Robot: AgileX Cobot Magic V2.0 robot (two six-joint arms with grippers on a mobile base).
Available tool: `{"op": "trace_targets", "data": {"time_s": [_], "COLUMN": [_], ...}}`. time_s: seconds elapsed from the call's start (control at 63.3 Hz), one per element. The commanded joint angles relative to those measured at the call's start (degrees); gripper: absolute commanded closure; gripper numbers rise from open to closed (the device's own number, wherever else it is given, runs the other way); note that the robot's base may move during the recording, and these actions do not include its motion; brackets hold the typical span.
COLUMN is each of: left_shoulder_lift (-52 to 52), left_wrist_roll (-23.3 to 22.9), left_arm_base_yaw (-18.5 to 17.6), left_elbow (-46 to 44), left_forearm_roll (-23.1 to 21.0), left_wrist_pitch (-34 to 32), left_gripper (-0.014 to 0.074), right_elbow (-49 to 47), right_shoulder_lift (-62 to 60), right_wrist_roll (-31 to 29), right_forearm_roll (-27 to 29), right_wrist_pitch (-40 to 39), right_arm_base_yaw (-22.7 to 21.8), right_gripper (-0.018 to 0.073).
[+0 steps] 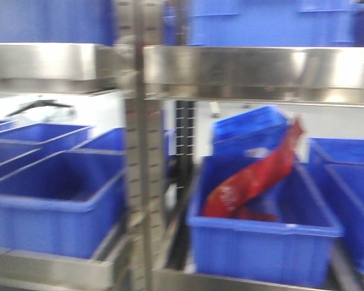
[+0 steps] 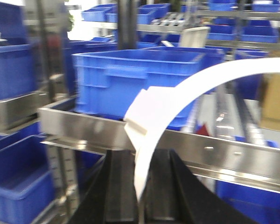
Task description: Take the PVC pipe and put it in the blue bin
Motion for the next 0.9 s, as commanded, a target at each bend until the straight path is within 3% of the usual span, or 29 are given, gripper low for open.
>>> {"op": "trace_targets", "data": {"time_s": [0.0, 0.885], "left_shoulder_lift": [-0.21, -0.21], "left_wrist_roll": [0.04, 0.04], "left_arm_base_yaw": [0.12, 0.12], "left_elbow": [-0.06, -0.06], "left_forearm_roll": [0.00, 0.00], "left_wrist_pitch": [-1.19, -1.19], "left_gripper": [0.0707, 0.0707], "right_elbow": [-0.46, -0.46], "right_shoulder_lift": [0.29, 0.34], "right_wrist_roll": [-0.16, -0.16], "right_forearm_roll": [-0.62, -0.62], "right_wrist_pitch": [-1.31, -1.44], "right_arm_base_yaw": [0.01, 0.01], "right_gripper": [0.0727, 0.0727]}}
